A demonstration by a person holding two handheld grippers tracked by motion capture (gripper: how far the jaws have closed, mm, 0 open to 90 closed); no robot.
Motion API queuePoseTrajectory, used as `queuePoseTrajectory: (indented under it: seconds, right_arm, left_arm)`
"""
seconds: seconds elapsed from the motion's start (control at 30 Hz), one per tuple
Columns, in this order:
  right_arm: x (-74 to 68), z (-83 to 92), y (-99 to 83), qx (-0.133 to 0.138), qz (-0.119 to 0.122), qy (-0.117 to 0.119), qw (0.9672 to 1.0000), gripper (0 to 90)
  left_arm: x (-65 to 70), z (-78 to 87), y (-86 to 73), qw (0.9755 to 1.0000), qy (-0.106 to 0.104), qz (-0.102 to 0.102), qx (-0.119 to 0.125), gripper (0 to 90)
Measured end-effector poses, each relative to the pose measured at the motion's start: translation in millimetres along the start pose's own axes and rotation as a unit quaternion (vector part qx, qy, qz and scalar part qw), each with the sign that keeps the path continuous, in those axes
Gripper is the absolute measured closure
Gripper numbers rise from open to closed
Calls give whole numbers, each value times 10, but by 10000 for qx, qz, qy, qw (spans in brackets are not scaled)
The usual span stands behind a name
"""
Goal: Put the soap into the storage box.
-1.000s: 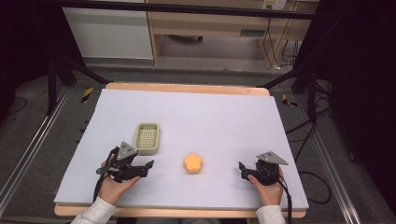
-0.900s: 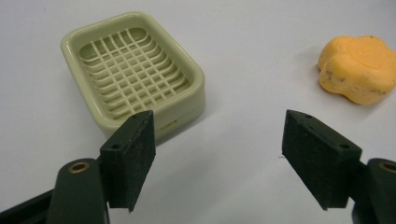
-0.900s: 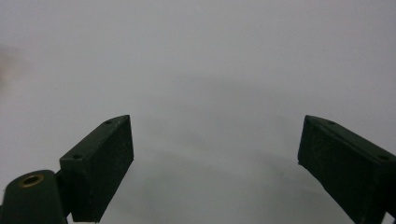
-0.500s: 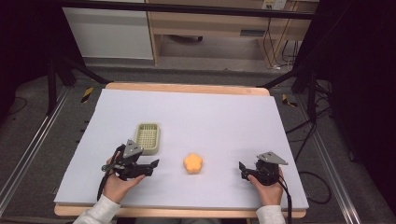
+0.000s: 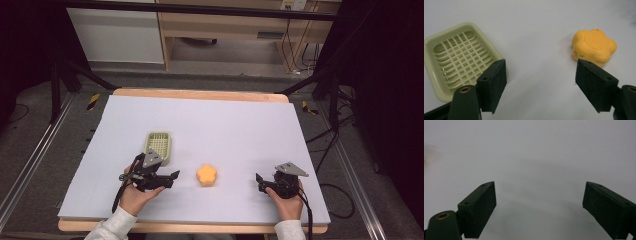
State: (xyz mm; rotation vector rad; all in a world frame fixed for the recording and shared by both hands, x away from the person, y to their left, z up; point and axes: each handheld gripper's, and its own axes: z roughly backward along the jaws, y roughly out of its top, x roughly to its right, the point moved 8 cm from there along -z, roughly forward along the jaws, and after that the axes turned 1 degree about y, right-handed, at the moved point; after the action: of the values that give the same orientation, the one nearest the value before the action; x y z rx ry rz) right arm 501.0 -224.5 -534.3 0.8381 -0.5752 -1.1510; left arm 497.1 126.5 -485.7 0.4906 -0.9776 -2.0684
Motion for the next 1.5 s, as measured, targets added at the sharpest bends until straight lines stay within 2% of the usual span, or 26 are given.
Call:
queuePoseTrajectory:
  seconds: [0.4, 0.97, 1.5]
  right_arm:
    - [-1, -4, -4, -45, -37, 18, 10000, 124]
    - [-5, -3, -3, -30, 7, -2, 10000, 125]
    - [-8, -5, -7, -53, 7, -4, 10000, 126]
  left_arm:
    - [155, -80, 147, 9997, -193, -115, -32, 244]
    - [352, -180, 272, 9987, -373, -318, -146, 231]
    - [498, -267, 365, 9959, -491, -620, -428, 223]
